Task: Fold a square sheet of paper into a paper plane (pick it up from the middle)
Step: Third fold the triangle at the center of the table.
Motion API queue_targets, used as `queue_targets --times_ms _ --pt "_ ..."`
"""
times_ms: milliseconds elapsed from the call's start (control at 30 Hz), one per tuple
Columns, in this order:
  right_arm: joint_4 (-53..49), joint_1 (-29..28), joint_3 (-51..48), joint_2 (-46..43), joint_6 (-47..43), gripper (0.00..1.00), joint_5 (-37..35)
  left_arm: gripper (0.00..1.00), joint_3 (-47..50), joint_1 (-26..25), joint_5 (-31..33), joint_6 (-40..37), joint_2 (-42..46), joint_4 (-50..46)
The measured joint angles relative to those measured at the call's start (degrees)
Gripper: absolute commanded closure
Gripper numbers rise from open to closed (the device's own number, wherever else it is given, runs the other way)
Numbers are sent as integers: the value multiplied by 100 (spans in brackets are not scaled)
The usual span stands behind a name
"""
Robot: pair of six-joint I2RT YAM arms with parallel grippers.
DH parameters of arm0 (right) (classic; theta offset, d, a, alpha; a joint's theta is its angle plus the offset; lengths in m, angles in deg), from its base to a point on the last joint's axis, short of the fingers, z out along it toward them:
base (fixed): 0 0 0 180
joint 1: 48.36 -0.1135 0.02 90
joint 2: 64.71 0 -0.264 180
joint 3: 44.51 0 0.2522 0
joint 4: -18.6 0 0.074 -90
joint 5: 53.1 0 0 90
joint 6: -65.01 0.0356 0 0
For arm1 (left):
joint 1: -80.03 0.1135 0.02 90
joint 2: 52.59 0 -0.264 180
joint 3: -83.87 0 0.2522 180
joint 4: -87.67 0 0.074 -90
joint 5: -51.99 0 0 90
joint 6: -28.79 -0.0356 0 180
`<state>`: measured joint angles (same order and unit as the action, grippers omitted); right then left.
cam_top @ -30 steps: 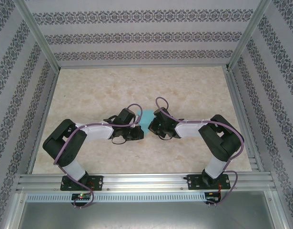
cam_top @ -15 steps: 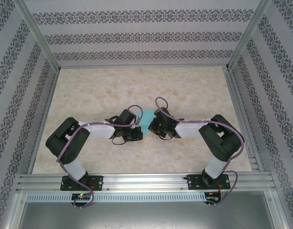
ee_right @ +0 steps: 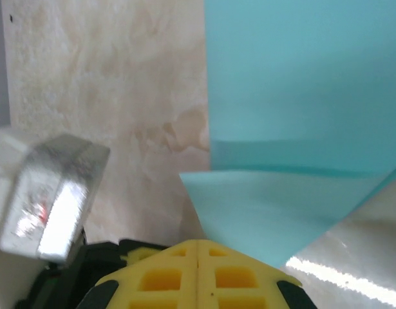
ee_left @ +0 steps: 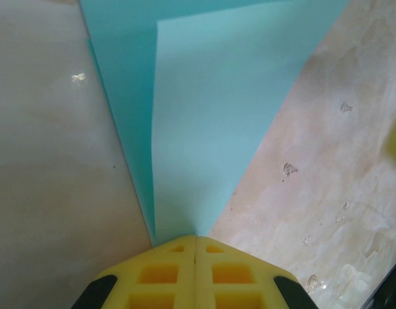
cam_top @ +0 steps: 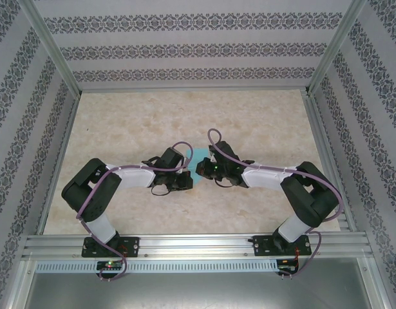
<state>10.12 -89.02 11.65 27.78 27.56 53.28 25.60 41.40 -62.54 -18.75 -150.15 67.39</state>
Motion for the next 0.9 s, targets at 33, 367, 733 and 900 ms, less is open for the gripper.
queue_targets --times_ms 33,367,733,900 --pt "24 -42 -13 48 7 100 26 100 4 0 0 9 2 4" --pt "293 -157 -13 605 221 100 166 100 52 26 -7 39 26 50" --pt "240 -28 -11 796 299 100 188 100 70 37 0 74 50 37" --pt "70 149 70 796 103 100 234 100 83 37 2 72 59 39"
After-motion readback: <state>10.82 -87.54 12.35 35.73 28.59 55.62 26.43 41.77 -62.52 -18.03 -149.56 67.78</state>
